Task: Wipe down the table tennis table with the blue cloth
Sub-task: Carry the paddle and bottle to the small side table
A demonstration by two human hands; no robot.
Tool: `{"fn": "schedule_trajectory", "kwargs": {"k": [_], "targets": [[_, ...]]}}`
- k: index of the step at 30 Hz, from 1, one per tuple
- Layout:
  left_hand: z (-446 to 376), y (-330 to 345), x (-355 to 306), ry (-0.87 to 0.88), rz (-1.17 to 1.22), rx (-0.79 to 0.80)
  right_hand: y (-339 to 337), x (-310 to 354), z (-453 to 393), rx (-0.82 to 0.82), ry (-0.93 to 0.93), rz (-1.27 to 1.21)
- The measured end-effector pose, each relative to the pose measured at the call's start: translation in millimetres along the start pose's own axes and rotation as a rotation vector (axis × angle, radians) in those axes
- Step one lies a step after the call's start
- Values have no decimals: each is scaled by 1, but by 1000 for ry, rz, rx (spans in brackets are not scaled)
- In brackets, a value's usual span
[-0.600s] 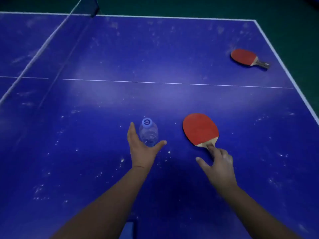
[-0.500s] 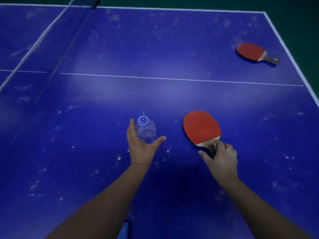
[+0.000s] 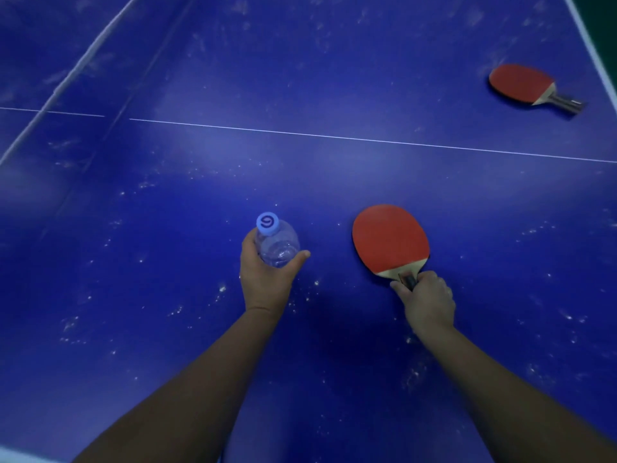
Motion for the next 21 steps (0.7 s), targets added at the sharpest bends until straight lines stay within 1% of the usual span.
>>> {"fn": "schedule_trajectory", "kwargs": {"k": [5, 9, 14, 21], "targets": [[28, 0, -6, -2, -1, 7, 4, -7, 5, 120, 51, -118], [58, 0, -12, 5, 11, 45, -4, -21, 26, 151, 9, -173], [115, 4, -19, 23, -12, 111, -26, -63, 76, 105, -16, -196], [220, 22, -26, 34, -28, 256, -51, -168, 161, 17, 40, -171]]}}
Point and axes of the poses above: each hand's wrist, its own z-axis away from the middle knuckle, its own y-axis out of the palm, x = y × z, the point moved 7 cm from there along -z, towards the middle knuckle, and after that the axes turned 1 degree about x, right-handed, at the moved point
